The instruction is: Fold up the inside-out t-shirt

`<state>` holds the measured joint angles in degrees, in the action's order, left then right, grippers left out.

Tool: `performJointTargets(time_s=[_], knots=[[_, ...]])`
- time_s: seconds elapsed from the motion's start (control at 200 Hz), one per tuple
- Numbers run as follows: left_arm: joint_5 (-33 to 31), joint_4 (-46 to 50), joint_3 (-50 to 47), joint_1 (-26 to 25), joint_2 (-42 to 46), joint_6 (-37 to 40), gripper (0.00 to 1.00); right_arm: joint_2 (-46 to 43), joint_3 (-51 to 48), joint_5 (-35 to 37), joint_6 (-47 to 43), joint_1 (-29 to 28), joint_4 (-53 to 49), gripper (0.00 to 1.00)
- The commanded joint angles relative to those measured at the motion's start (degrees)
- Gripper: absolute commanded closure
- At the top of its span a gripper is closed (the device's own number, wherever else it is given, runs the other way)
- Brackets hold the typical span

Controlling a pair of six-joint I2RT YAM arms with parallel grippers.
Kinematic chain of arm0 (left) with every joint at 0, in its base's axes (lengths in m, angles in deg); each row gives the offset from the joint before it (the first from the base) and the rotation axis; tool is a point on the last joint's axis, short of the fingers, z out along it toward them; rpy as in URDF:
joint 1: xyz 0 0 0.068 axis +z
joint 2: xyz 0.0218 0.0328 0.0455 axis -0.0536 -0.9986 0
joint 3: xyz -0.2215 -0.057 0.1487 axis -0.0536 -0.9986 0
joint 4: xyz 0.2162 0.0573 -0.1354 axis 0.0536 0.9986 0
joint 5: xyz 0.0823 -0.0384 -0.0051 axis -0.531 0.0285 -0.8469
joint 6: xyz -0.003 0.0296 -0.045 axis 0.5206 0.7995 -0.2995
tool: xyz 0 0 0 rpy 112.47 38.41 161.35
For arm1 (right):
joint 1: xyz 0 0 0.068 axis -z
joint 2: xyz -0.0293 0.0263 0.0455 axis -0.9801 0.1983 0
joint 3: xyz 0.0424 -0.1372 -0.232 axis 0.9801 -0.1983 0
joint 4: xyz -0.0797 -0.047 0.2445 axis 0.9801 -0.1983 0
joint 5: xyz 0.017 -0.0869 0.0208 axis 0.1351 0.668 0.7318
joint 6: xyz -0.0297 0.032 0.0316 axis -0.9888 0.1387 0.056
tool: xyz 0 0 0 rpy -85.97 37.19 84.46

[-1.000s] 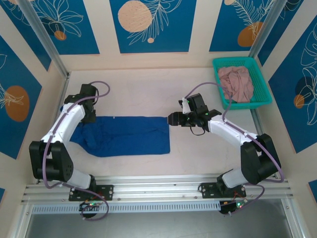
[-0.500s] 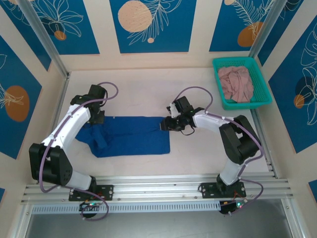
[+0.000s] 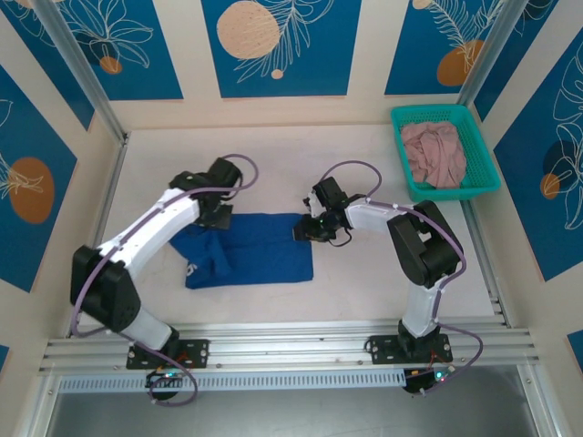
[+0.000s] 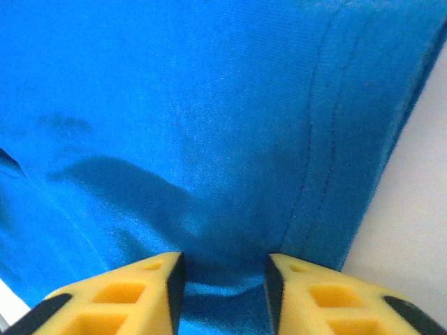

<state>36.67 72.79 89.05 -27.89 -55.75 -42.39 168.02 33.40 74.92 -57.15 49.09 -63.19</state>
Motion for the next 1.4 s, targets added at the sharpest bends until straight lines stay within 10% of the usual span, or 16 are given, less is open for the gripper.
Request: performJointTargets(time_s=[0.0, 0.22, 0.41, 0.595, 0.765, 1.115, 1.395], knots=[[5.47, -4.27, 4.16, -6.15, -7.36, -8.47, 0.80, -3.38, 0.45, -1.99, 0.24, 1.81, -1.71, 0.55], [15.51, -10.95, 22.00, -17.51, -22.93, -11.43, 0.44, -14.30, -6.11, 0.12, 2.80, 9.80, -1.69, 0.48], [8.82, -14.59, 7.29, -16.76, -6.51, -9.74, 0.25, -21.39, -11.42, 0.39, 2.65, 11.01, 2.06, 0.41], [20.58, -24.47, -22.42, -0.47, 12.99, -17.22, 0.23, -15.14, -4.86, -0.04, 3.02, 3.20, 6.44, 0.34], [27.22, -29.65, -29.10, 5.80, 12.71, -16.76, 0.17, -3.63, 5.90, 3.63, 5.92, -2.76, 7.48, 0.29], [36.18, -40.54, -32.82, 3.55, 10.89, -16.99, 0.21, 14.72, 25.58, 12.14, 4.76, -4.27, -3.23, 0.40], [35.36, -50.15, -23.55, -14.16, 2.83, -13.74, 0.26, 12.39, 27.02, 8.55, -1.08, 3.81, -11.71, 0.62]])
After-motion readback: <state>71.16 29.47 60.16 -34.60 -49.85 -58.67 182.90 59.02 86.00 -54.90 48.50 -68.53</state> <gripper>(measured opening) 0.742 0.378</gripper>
